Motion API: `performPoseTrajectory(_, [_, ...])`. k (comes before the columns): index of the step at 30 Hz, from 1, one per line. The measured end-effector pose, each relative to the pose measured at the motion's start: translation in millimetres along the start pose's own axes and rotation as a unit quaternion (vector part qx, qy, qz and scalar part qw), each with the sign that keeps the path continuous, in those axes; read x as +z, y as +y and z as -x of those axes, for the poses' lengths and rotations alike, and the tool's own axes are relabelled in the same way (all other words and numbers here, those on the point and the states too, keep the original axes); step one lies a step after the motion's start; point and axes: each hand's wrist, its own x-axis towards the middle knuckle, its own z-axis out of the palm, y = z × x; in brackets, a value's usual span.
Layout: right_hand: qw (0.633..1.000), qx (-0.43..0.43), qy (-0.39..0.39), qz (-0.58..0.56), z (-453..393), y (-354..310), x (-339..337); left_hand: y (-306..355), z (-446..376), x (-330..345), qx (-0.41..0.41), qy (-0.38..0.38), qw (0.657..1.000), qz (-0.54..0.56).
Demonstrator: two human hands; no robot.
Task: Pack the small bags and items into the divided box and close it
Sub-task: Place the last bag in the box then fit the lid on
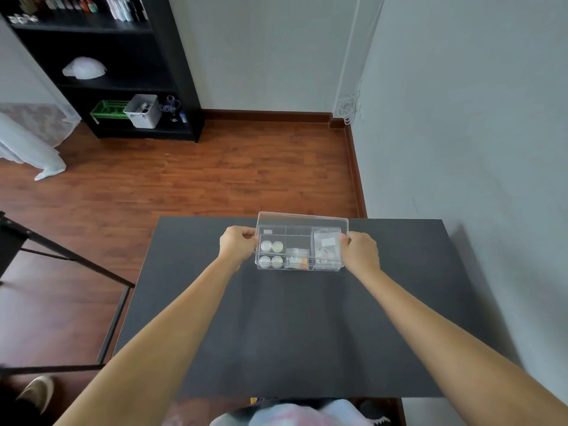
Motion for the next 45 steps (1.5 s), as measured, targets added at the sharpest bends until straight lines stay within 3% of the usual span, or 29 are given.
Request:
performPoseTrajectory(9, [0.996,0.039,-0.059,0.051,-12,0,17,-9,0,14,-0.047,-0.005,0.998,-0.045])
performPoseTrajectory(18, [0.994,0.052,-0.084,0.034,-5,6,19,-15,-1,16,-0.047,-0.013,0.997,-0.06])
performPoseTrajectory(23, [0.989,0.087,-0.113,-0.026,-3,6,17,-18,2,17,-0.087,-0.017,0.996,-0.005])
performPoseTrajectory(45, [0.983,0.122,-0.103,-0.089,-17,15,7,-8,14,32,-0.1,-0.007,0.995,0.021])
